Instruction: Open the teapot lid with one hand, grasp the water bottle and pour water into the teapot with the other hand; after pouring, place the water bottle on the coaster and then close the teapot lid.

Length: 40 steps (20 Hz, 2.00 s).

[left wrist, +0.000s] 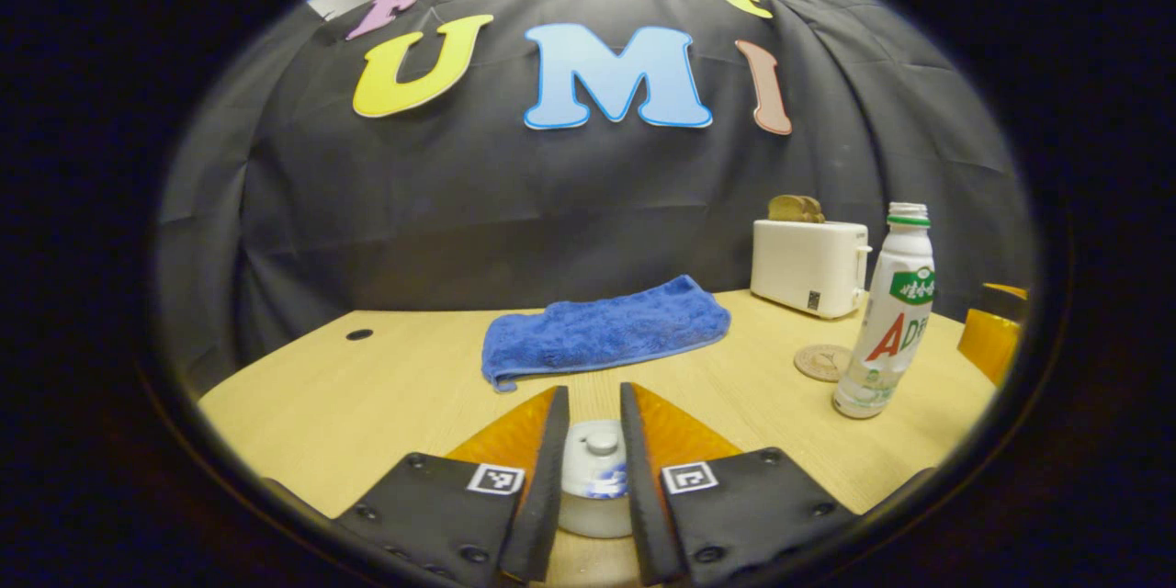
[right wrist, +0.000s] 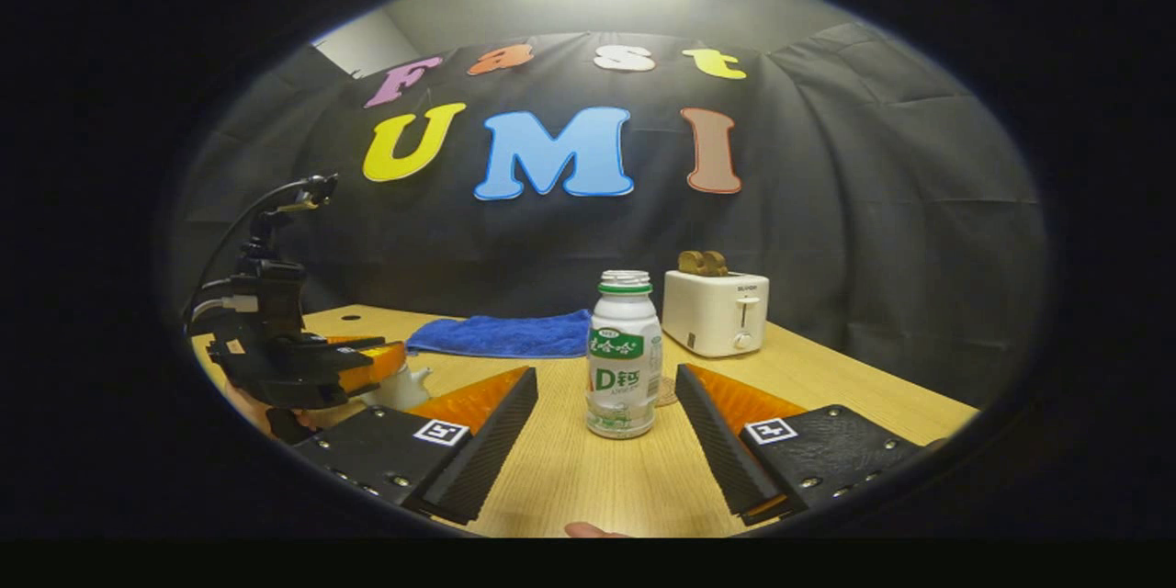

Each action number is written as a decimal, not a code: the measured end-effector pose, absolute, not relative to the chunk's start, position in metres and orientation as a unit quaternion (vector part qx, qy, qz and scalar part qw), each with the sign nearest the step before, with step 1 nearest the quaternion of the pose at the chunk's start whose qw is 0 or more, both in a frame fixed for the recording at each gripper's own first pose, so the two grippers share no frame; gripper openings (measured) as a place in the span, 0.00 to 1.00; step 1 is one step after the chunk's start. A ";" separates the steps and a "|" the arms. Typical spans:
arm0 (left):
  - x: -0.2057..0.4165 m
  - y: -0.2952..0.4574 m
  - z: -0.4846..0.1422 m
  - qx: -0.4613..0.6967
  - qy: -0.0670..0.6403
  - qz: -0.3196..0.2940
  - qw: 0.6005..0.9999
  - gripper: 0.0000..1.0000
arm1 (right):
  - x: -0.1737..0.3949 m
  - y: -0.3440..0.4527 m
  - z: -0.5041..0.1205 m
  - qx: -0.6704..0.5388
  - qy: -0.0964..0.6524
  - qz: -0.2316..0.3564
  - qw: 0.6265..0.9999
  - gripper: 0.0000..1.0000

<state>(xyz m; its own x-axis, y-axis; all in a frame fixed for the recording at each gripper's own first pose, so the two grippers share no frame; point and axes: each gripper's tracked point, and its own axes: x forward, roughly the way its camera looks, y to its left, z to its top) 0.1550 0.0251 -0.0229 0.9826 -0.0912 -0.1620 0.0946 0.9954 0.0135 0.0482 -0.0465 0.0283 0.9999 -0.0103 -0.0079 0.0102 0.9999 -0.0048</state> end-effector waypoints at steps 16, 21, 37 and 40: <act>0.093 0.064 0.073 -0.042 -0.064 -0.029 0.997 0.15 | 0.102 -0.067 0.012 -0.044 0.027 -0.020 0.998 0.94; 0.086 0.074 0.074 -0.040 -0.081 -0.016 0.996 0.08 | 0.128 -0.068 -0.007 -0.017 0.063 -0.015 0.998 0.94; 0.054 0.074 0.072 -0.021 -0.060 -0.043 0.997 0.15 | 0.147 -0.054 -0.007 -0.033 0.071 -0.004 0.997 0.60; 0.019 0.073 0.070 -0.019 -0.055 -0.056 0.997 0.16 | 0.142 -0.041 -0.001 -0.068 0.065 0.011 0.996 0.76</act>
<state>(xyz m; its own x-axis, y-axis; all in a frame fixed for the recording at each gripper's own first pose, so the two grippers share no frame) 0.0195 0.0726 0.0701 0.9877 -0.1100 0.1109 0.1141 0.9930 -0.0316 0.1420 -0.0412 -0.0008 0.9913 0.0132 -0.1307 -0.0308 0.9905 -0.1339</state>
